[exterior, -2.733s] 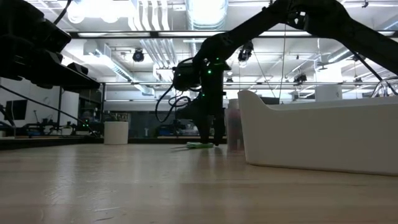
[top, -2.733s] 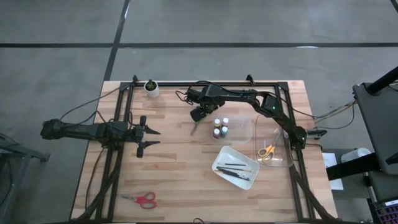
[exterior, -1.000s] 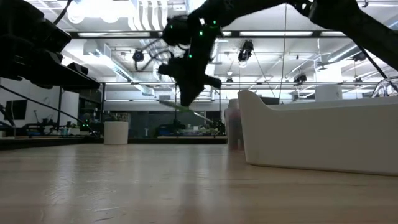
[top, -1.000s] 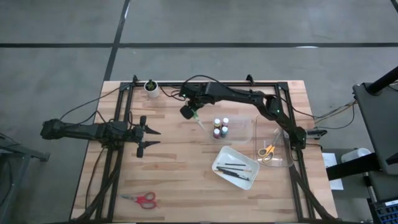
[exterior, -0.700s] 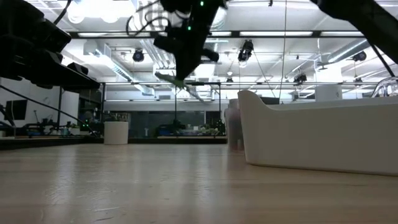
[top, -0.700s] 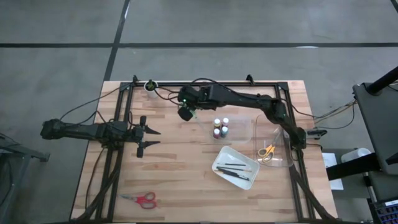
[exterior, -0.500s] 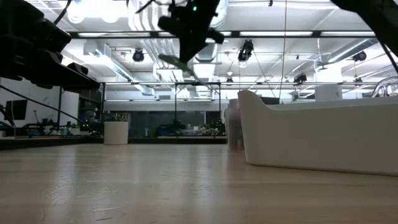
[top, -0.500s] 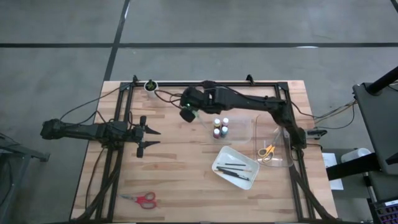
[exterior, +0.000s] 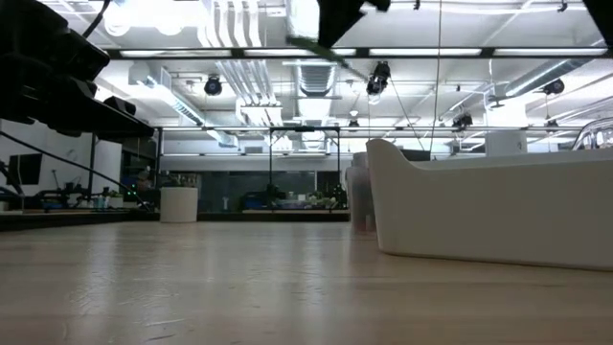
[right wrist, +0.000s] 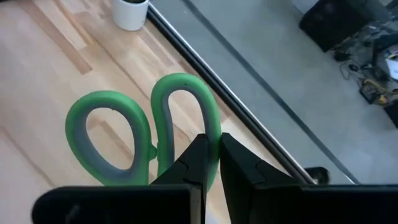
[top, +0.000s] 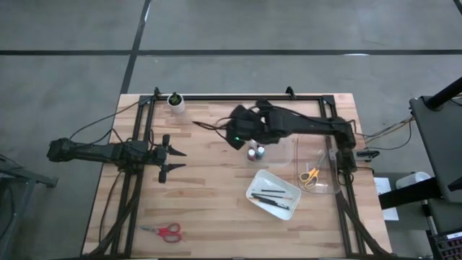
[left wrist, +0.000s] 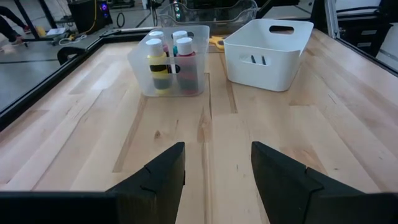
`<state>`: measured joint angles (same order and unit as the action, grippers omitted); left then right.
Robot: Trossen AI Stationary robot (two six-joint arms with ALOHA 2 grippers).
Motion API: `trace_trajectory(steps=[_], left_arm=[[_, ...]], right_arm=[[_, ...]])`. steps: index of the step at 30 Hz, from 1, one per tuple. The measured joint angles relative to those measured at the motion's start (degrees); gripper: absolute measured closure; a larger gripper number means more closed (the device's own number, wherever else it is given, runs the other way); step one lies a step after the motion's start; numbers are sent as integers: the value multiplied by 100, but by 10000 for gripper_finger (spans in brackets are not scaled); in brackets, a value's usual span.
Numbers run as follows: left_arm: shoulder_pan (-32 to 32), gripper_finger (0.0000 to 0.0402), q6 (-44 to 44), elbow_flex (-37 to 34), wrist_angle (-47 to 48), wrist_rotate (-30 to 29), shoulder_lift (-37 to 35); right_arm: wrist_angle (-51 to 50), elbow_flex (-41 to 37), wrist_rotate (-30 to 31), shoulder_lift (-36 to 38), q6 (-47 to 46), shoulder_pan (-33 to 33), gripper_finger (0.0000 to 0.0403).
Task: Pick & Place Paint Supplies
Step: Put the green scissors into the right transparent bin
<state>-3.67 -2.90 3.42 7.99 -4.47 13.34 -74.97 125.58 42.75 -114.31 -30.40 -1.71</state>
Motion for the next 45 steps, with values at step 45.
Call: trace_trajectory(steps=[45], left_arm=[[-1,215,0,0,2,0,66]], right_arm=[[-1405,-7456,-1511,5657,-7102,-1330,380]])
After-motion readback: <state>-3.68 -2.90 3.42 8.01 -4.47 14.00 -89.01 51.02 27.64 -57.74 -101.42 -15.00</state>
